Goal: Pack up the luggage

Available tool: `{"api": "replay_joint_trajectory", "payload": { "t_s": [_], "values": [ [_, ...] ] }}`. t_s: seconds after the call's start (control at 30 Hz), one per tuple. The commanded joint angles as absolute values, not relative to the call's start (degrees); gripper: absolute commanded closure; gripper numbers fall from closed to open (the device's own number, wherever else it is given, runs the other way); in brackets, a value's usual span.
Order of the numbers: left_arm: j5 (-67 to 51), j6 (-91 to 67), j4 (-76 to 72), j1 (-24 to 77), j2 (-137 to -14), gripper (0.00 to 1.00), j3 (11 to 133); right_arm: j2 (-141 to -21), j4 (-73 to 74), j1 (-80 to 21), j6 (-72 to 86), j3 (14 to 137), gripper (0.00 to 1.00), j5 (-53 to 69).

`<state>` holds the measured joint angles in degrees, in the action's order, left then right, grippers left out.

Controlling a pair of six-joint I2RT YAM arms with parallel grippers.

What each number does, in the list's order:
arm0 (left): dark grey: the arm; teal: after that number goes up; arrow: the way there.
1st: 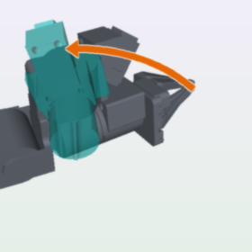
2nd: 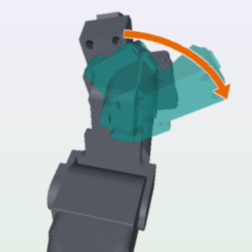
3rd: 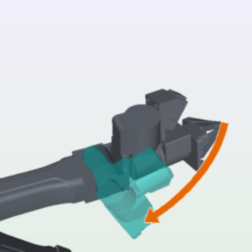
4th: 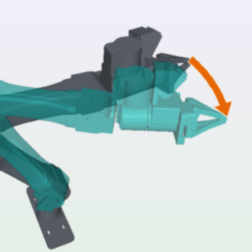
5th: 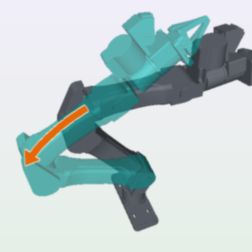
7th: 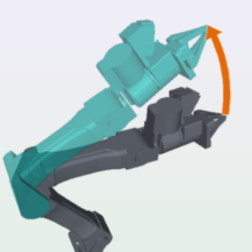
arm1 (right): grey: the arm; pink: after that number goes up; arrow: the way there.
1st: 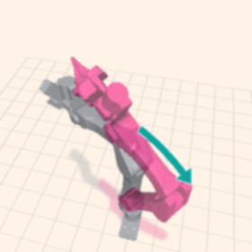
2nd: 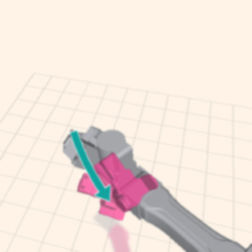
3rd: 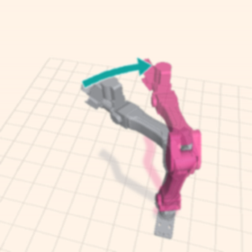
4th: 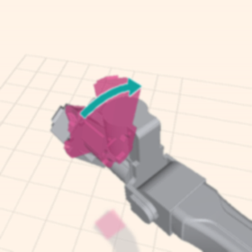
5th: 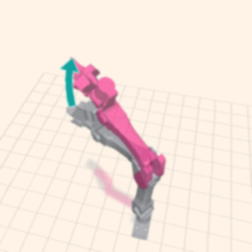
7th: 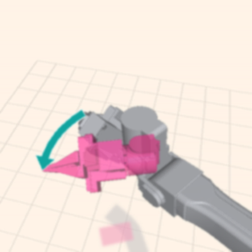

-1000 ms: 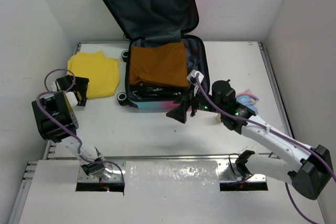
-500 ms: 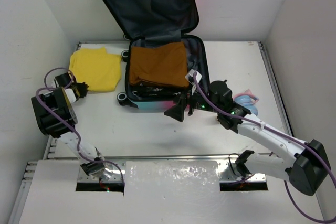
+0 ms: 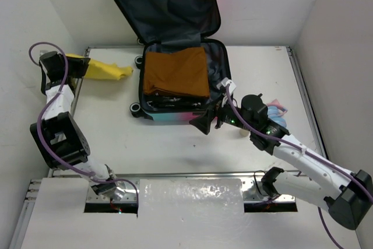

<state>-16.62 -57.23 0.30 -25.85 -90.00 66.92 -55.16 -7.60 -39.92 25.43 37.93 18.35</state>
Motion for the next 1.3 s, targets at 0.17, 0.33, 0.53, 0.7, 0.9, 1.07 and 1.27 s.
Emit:
{"api": "replay_joint_trajectory", "payload": {
  "t_s": [0.17,0.33,0.53,0.7,0.9,1.07,1.27],
  "values": [
    [-25.9,-62.8,-4.0,-19.5,-83.4,1.00,80.9,-51.9,-5.0,-39.9,24.2,38.1,0.01,12.8],
    [-26.8,-63.3,-3.0,-16.0,-82.6,1.00,90.1,-50.4,-3.3,-39.8,23.7,38.1,0.01,10.7],
    [-30.0,-64.2,-2.7,-10.6,-87.5,1.00,104.2,-48.1,-1.0,-39.8,23.2,38.0,0.01,7.9],
    [-36.0,-65.2,-4.7,-2.4,-98.3,1.00,119.0,-45.7,2.1,-39.8,22.5,37.9,0.01,4.6],
    [-48.2,-67.1,-7.9,6.8,-114.3,1.00,136.9,-40.8,16.7,-39.3,23.9,43.3,0.01,-11.4],
    [-58.2,-65.0,-14.3,12.5,-118.3,1.00,135.5,-37.1,23.8,-39.2,22.1,47.7,0.01,-15.1],
    [-67.2,-63.9,-20.5,15.2,-125.8,1.00,131.9,-33.5,27.4,-39.2,21.4,48.5,0.01,-15.4]
  ]
}}
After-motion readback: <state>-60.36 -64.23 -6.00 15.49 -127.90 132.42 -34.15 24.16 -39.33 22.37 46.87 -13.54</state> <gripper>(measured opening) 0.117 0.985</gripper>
